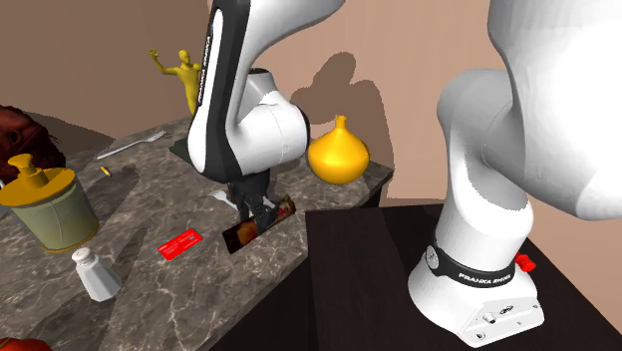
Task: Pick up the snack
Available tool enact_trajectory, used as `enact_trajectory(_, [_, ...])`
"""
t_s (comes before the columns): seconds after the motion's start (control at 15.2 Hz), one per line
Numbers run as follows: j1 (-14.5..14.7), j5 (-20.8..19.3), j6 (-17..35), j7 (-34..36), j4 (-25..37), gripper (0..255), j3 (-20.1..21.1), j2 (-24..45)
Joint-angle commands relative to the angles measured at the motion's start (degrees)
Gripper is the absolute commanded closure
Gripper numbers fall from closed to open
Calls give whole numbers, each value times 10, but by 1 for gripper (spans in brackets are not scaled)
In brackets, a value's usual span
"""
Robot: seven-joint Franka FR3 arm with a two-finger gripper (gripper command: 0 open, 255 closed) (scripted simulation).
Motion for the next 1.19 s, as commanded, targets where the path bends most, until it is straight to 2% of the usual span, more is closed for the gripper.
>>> enact_trajectory(0.0, [-1, 5, -9, -3, -3, 255, 6, 8])
enact_trajectory(0.13, [-2, 11, -6, -5, -4, 255, 11, 10])
enact_trajectory(0.26, [16, -35, -17, 25, -10, 255, -22, -10])
enact_trajectory(0.53, [62, -141, -37, 105, -24, 255, -89, -58])
enact_trajectory(0.73, [84, -234, -55, 174, -32, 255, -131, -98])
enact_trajectory(0.92, [85, -327, -78, 241, -36, 255, -151, -140])
enact_trajectory(1.12, [69, -399, -106, 294, -35, 255, -149, -180])
